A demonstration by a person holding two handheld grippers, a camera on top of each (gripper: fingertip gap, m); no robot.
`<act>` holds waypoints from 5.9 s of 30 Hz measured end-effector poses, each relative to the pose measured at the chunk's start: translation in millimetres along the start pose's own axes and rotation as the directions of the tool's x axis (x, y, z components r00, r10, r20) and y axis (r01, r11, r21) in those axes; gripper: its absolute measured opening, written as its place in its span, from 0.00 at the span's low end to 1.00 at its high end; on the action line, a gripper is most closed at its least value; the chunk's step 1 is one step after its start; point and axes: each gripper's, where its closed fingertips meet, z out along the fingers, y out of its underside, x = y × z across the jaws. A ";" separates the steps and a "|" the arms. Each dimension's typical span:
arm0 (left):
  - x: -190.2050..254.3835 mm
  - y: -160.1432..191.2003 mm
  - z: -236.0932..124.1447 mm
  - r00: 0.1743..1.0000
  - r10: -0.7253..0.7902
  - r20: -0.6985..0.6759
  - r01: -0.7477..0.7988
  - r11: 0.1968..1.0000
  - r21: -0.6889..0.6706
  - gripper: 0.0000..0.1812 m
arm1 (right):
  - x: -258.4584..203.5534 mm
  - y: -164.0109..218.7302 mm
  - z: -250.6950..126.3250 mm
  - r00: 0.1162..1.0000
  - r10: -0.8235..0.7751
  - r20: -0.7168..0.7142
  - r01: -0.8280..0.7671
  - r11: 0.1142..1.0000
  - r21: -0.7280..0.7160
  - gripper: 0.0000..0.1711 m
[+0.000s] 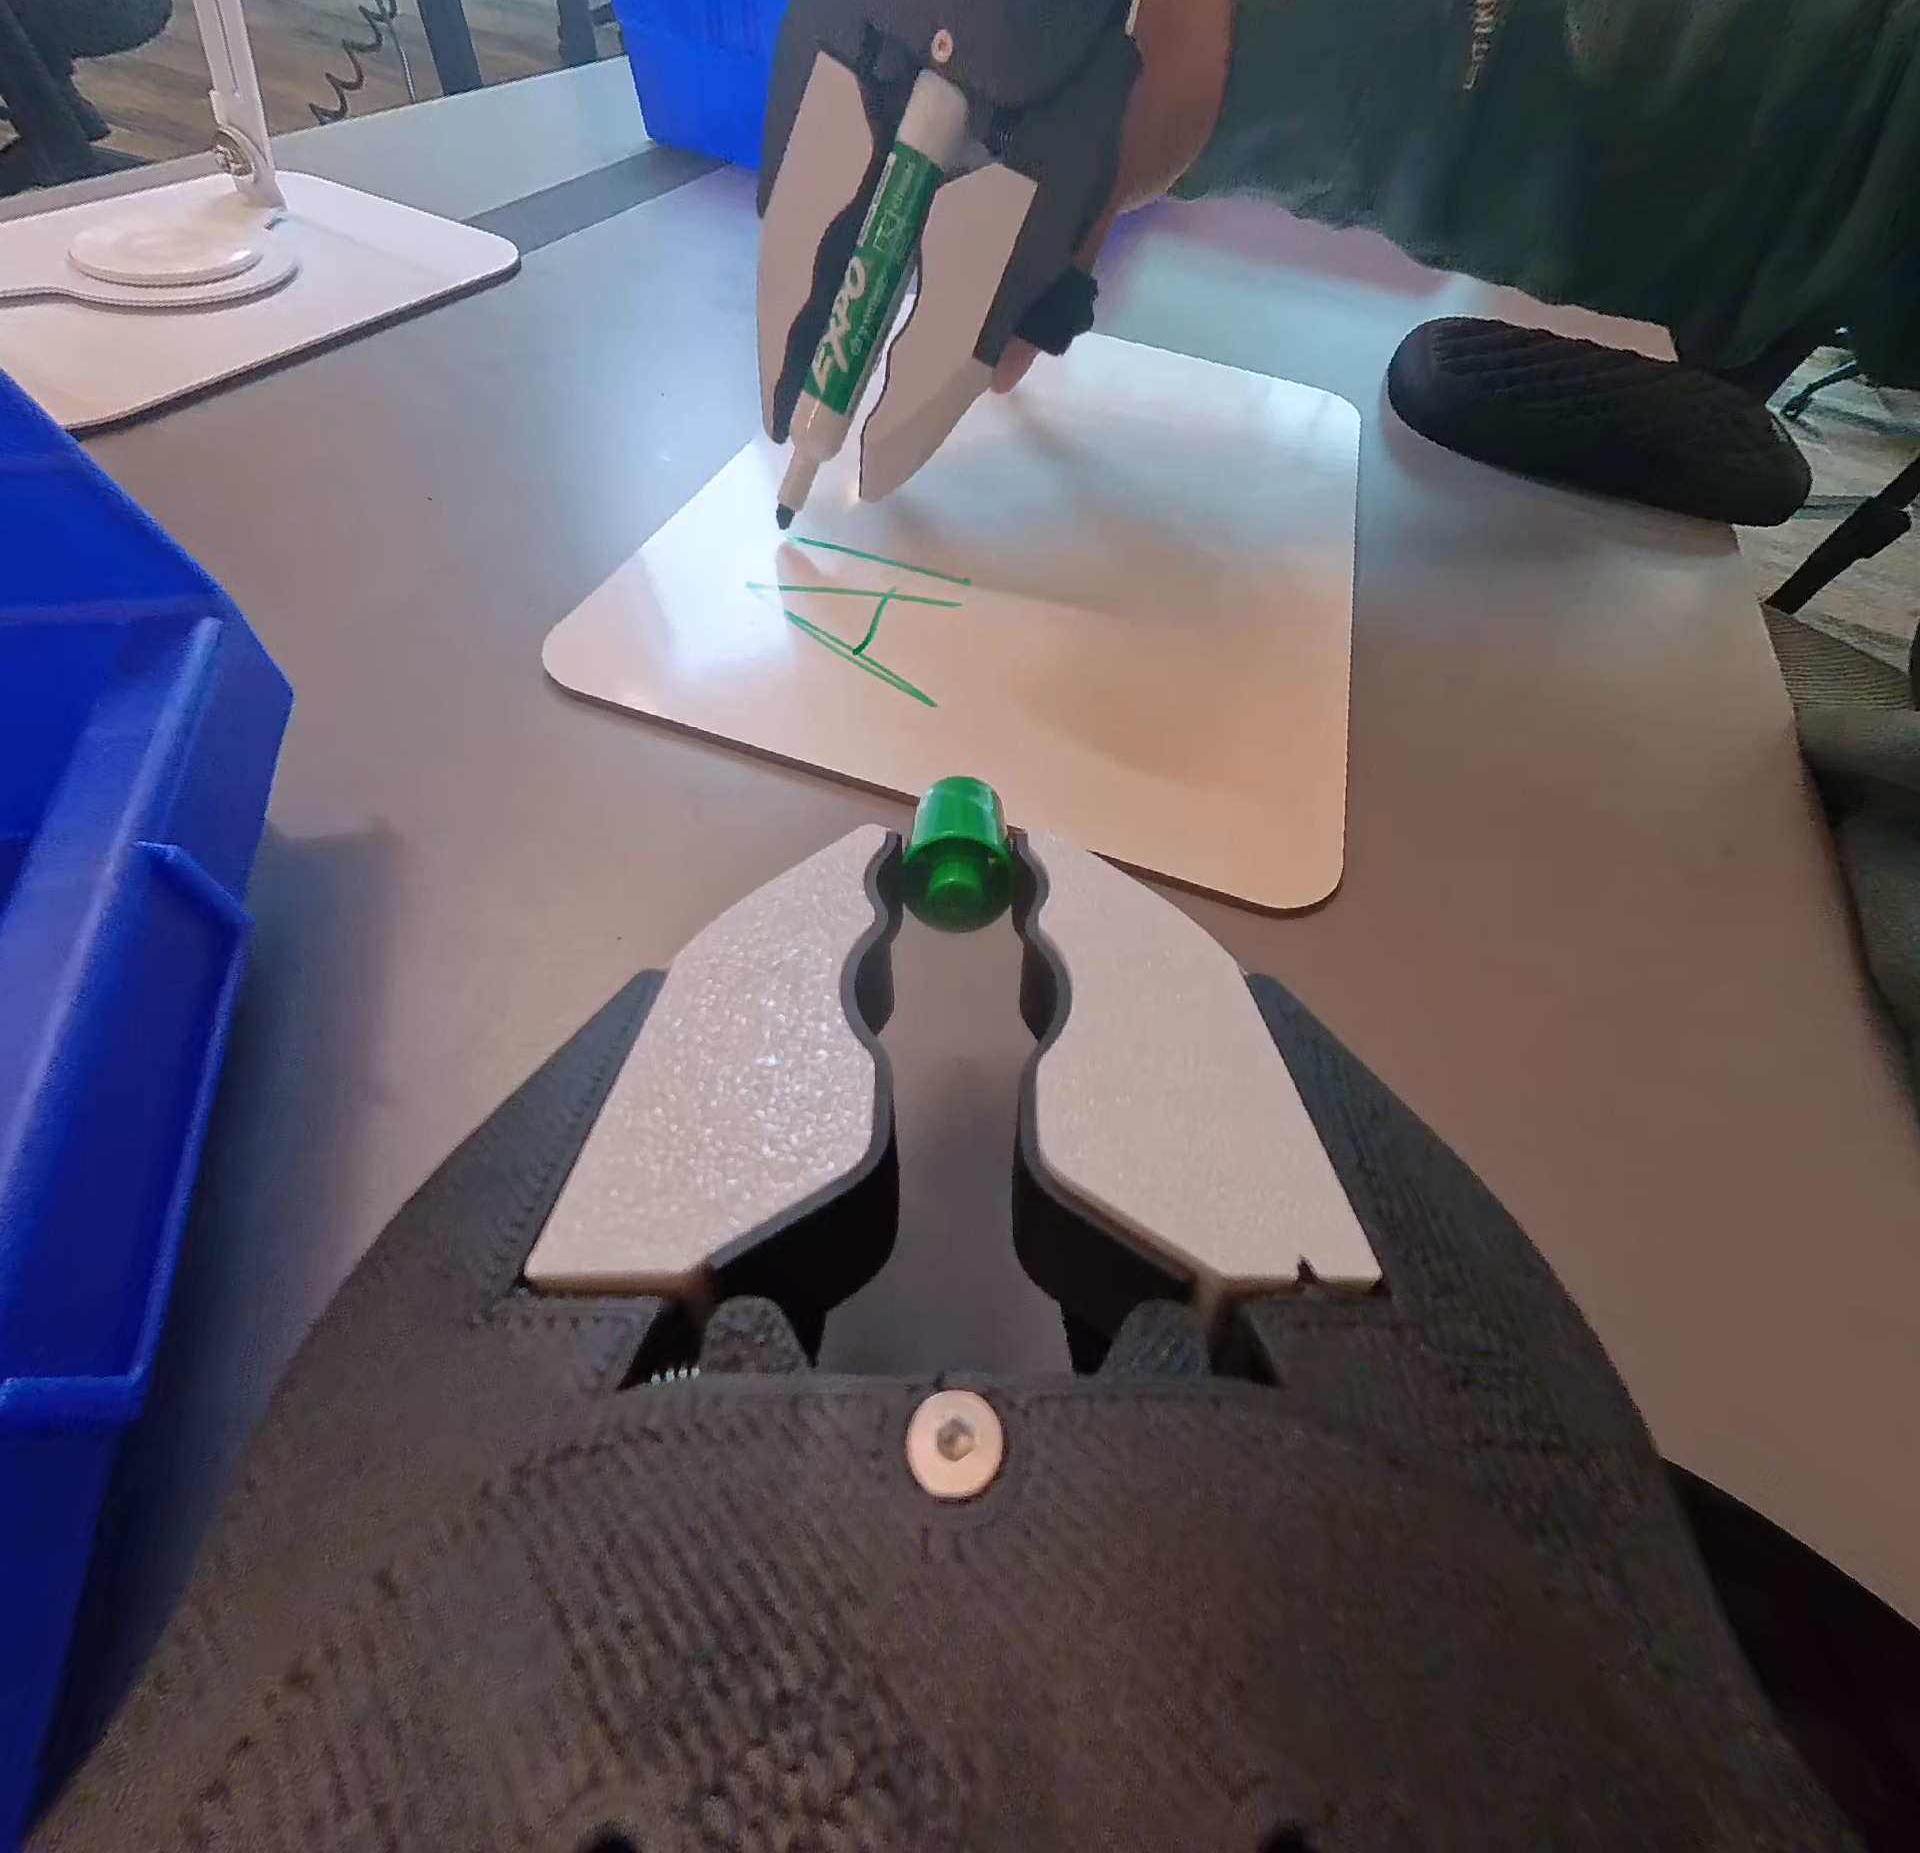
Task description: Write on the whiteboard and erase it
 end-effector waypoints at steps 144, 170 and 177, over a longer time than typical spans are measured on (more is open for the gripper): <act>3.0 -13.0 -5.9 0.998 0.055 0.000 -0.055 0.994 0.097 0.11 | 26.5 70.0 -34.1 0.990 0.036 -0.133 -0.056 0.988 -0.146 0.20; 3.6 -11.9 -5.2 0.998 0.065 0.000 -0.065 0.994 0.089 0.11 | 24.8 75.4 -31.8 0.989 0.030 -0.142 -0.056 0.981 -0.186 0.20; 4.4 -11.6 -4.9 0.997 0.074 0.002 -0.074 0.994 0.085 0.11 | 14.9 78.7 -34.5 0.992 0.045 -0.118 -0.067 0.980 -0.189 0.20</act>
